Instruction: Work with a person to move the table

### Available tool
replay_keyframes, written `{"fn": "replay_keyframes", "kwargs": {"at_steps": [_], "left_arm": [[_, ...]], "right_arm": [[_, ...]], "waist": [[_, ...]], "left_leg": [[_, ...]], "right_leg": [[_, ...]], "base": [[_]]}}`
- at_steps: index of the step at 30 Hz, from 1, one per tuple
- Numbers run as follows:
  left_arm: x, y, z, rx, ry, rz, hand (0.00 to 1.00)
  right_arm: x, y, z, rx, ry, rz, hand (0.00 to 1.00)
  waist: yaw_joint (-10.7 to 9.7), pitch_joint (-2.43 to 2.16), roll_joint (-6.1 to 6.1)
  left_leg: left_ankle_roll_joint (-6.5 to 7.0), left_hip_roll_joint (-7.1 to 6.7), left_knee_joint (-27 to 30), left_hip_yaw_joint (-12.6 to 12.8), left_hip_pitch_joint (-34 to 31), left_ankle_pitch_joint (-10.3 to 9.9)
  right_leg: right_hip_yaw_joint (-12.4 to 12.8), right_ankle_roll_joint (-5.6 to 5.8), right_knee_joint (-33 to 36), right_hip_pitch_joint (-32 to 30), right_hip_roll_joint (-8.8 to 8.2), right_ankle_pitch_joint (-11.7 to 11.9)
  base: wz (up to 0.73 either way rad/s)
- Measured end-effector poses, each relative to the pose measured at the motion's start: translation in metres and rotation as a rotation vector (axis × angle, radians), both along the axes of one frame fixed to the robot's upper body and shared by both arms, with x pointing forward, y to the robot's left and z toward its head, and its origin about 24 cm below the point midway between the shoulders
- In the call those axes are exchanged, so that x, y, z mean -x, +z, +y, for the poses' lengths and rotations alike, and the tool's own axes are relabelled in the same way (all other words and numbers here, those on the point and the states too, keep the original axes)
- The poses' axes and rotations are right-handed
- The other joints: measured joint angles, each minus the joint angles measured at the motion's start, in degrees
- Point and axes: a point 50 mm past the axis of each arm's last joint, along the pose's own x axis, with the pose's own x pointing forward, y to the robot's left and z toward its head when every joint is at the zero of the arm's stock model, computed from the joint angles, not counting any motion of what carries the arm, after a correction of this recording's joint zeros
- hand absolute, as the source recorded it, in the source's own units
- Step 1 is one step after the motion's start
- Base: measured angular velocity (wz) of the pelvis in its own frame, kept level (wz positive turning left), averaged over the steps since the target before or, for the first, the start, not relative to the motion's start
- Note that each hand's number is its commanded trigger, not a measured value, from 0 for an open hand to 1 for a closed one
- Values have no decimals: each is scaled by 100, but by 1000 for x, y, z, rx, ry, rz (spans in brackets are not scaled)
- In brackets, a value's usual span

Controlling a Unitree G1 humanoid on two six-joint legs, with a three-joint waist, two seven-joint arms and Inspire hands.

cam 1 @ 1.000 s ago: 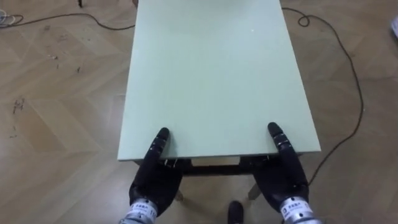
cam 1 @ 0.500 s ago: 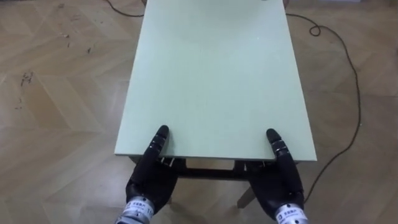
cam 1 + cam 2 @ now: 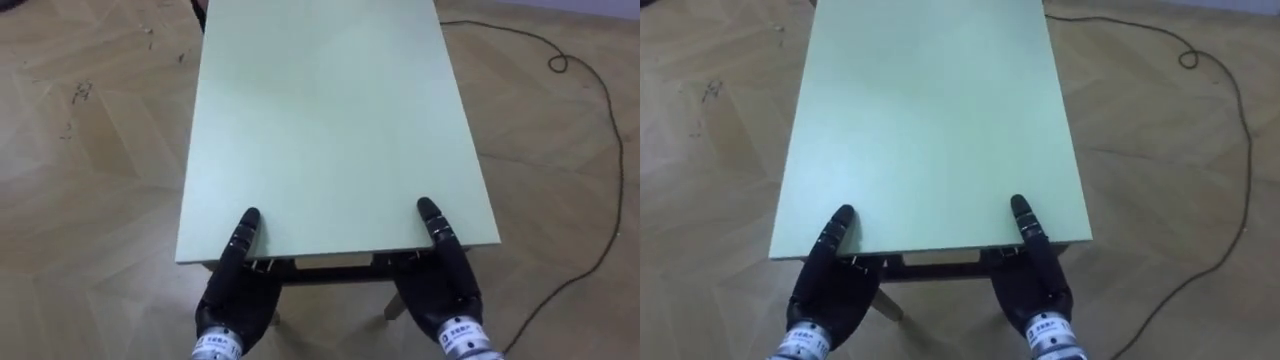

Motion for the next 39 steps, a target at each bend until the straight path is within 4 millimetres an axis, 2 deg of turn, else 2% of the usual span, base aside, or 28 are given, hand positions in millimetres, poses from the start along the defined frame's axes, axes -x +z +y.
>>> {"fn": "replay_keyframes", "kwargs": {"at_steps": [1, 2, 3, 4, 5, 6, 7, 8, 9, 10, 13, 15, 18, 19, 22, 23, 24, 25, 27, 28, 30, 31, 34, 39], "left_arm": [[0, 1, 3, 12, 17, -14, 100], [0, 2, 5, 19, 19, -14, 100], [3, -1, 5, 32, 15, 3, 100], [4, -1, 3, 41, 12, 10, 100], [4, -2, 2, 43, 9, 10, 100], [5, -2, 1, 45, 5, 12, 100], [5, -2, 1, 43, 2, 14, 100], [5, -2, 1, 41, -1, 16, 100], [7, -3, 1, 39, -6, 21, 100], [8, -4, 1, 39, -3, 26, 100], [9, -4, -1, 56, 2, 29, 100], [9, -4, -1, 56, 4, 31, 100], [9, -4, -1, 53, 9, 31, 100], [9, -4, -1, 51, 9, 31, 100], [8, -3, -1, 48, 7, 27, 100], [8, -3, -1, 40, 3, 24, 100], [7, -3, -1, 37, 2, 21, 100], [7, -2, -2, 38, -2, 19, 100], [6, -2, -2, 27, 3, 15, 100], [6, -2, -1, 20, 5, 11, 100], [5, -1, -1, 14, 8, 6, 100], [5, -1, 0, 9, 8, 5, 100], [5, -1, 6, -6, 21, 4, 100], [6, -2, 1, 10, 2, 16, 100]], "right_arm": [[-5, 3, 4, 8, 20, -19, 100], [-6, 5, 4, 16, 24, -27, 100], [-5, 4, 1, 35, 26, -27, 100], [-5, 4, -1, 45, 32, -30, 100], [-5, 4, -1, 45, 30, -29, 100], [-4, 3, -2, 42, 24, -24, 100], [-2, 2, -4, 42, 18, -17, 100], [0, 2, -4, 40, 14, -14, 100], [3, 1, -4, 35, 8, -7, 100], [4, 1, -4, 37, 11, -7, 100], [2, 3, -6, 54, 16, -12, 100], [2, 4, -5, 54, 15, -8, 100], [1, 4, -4, 54, 18, -9, 100], [1, 4, -4, 54, 17, -9, 100], [2, 3, -4, 51, 15, -7, 100], [4, 3, -5, 52, 10, -4, 100], [5, 3, -4, 47, 3, -1, 100], [6, 2, -4, 43, -3, 2, 100], [7, 1, -2, 34, -8, 7, 100], [7, 1, -1, 27, -10, 9, 100], [7, 1, -1, 22, -11, 10, 100], [7, 1, 0, 19, -10, 11, 100], [8, 2, 7, 14, 1, 10, 100], [8, 2, 1, 19, -11, 11, 100]], "waist": [[16, 6, 3], [9, 11, 14], [-188, -21, 164], [-251, -21, 201], [-271, -20, 199], [-374, -18, 199], [-497, -18, 184], [-544, -16, 182], [-552, -20, 158], [-523, -20, 153], [-518, -20, 158], [-515, -21, 158], [-377, -19, 163], [-349, -18, 163], [-395, -18, 161], [-424, -19, 158], [-540, -19, 158], [-624, -11, 145], [-666, 5, 105], [-630, 7, 76], [-487, 24, 31], [-405, 18, 11], [-353, 18, -67], [-304, 20, -64]], "left_leg": [[-41, 20, 9, -302, -76, 10], [-105, 0, 21, -335, -110, -7], [-227, 93, -2, -94, -149, -15], [-264, 183, -93, 505, -113, 30], [-251, 205, -151, 794, -97, 67], [-242, 259, -298, 1182, -37, 142], [-230, 280, -333, 1333, -17, 227], [-220, 274, -331, 1367, -10, 239], [-201, 228, -322, 1389, 4, 253], [-185, 159, -308, 1405, 1, 261], [-92, 18, -311, 1410, -60, 314], [-49, -30, -309, 1409, -60, 339], [2, -135, -302, 1382, -57, 350], [26, -169, -300, 1343, -75, 359], [131, -255, -298, 1289, -151, 401], [169, -332, -294, 1176, -195, 424], [223, -436, -281, 985, -259, 458], [264, -525, -273, 818, -288, 488], [291, -624, -270, 626, -308, 523], [290, -677, -270, 510, -341, 547], [289, -710, -276, 459, -377, 576], [279, -720, -261, 403, -407, 582], [225, -716, -137, 148, -580, 616], [181, -715, 71, -171, -786, 642]], "right_leg": [[195, -188, -495, -340, 113, 265], [139, -238, -553, -474, 91, 781], [-153, -233, -391, -411, 72, 744], [-322, -238, -389, -357, 72, 738], [-389, -239, -390, -322, 72, 738], [-518, -233, -401, -210, 66, 730], [-525, -201, -400, -110, 33, 710], [-525, -165, -401, -57, 16, 687], [-503, -71, -384, 8, -27, 610], [-527, -33, -383, 47, -61, 541], [-770, 23, -381, 130, -216, 475], [-826, 45, -356, 197, -276, 462], [-869, 157, -229, 208, -406, 391], [-982, 170, -194, 225, -447, 383], [-1046, 243, -66, 238, -555, 321], [-1028, 283, 13, 243, -619, 254], [-1014, 327, 69, 275, -686, 187], [-888, 369, 59, 334, -717, 135], [-672, 398, -29, 432, -714, 103], [-561, 407, -112, 476, -701, 98], [-410, 414, -225, 514, -679, 93], [-401, 414, -309, 559, -655, 94], [-402, 413, -392, 610, -557, 95], [-402, 378, -373, 746, -388, 80]], "base": [[6], [58], [86], [92], [83], [104], [111], [96], [61], [46], [46], [48], [27], [29], [54], [80], [109], [97], [67], [47], [24], [21], [44], [67]]}}
